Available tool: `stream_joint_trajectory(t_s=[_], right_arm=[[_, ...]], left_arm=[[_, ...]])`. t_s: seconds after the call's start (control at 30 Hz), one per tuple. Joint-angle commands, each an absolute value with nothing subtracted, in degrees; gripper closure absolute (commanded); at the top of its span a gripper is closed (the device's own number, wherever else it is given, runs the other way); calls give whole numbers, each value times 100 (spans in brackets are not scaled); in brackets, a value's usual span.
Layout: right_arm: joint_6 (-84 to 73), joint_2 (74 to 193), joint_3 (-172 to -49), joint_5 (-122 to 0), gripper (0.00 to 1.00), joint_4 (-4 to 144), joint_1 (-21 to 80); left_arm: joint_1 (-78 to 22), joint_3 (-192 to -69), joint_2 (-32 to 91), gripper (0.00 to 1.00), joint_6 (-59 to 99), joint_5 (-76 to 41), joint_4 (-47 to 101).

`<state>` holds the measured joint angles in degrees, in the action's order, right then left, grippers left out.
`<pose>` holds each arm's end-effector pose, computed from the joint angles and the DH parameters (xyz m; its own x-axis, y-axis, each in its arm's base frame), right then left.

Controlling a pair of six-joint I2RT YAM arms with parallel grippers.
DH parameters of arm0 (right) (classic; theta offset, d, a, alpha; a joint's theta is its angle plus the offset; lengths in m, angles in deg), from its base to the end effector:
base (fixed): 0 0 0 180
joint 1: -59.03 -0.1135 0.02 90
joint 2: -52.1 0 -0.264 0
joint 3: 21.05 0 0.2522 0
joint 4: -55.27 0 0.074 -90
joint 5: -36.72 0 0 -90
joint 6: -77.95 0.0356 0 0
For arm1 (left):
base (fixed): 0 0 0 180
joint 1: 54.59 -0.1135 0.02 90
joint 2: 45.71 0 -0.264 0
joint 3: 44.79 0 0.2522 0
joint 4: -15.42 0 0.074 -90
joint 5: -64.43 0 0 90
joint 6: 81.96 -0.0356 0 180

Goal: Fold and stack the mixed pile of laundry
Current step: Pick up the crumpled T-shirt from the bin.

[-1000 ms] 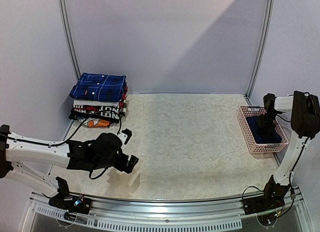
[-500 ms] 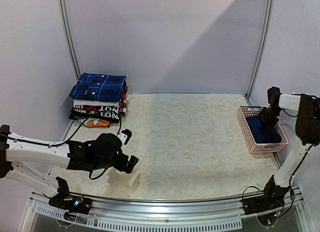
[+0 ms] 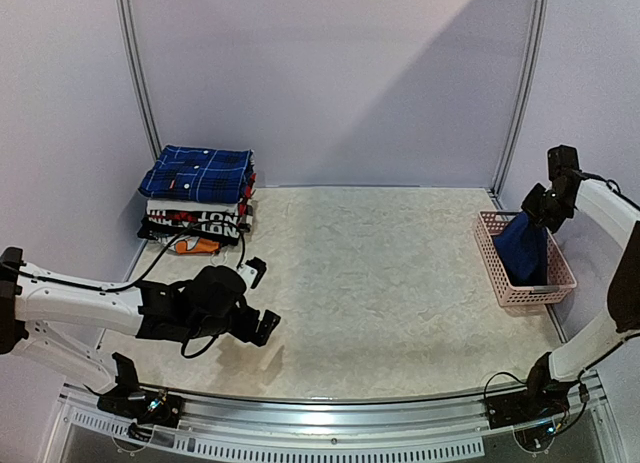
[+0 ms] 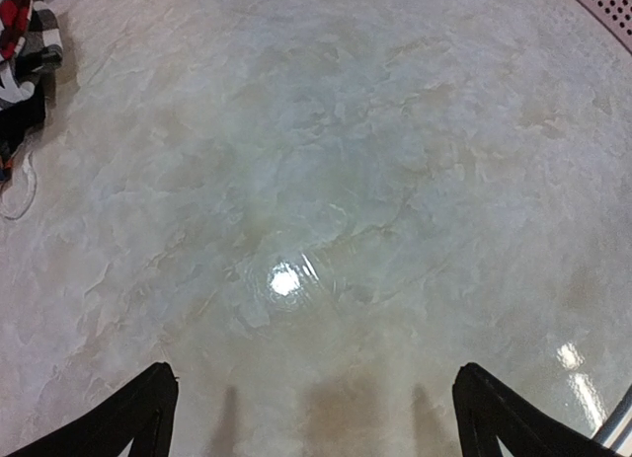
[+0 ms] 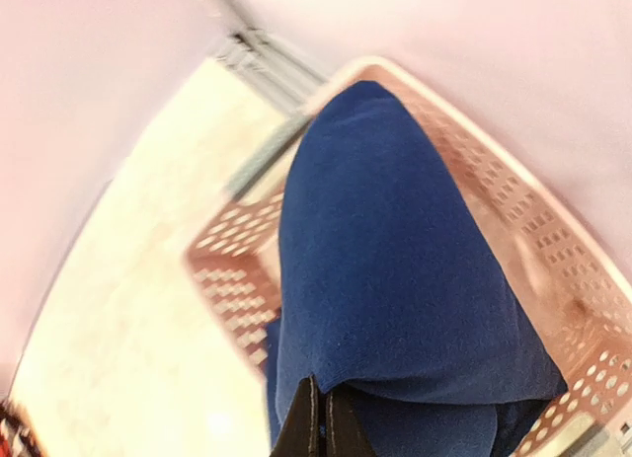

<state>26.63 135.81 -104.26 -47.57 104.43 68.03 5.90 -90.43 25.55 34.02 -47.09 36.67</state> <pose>0.3097 -0.0526 0.2903 -0.4507 0.7010 -0.5527 0.6417 0.6848 0.3454 0.1275 -0.1988 0.1763 -0.6237 0.2746 -0.7318 0.4593 0.8863 -0.0588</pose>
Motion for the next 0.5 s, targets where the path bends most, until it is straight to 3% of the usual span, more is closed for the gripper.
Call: stream_joint_trajectory(t_s=[0.0,0.47], right_arm=[[2584,12920,-10776,-4547,100,10582,6358],[2638,12090,-12010,-5160,100,10402,4014]], left_arm=[[693,-9000,2609,0,3388,-4686,3507],[693,-9065,2741,0,3393,-4588,3365]])
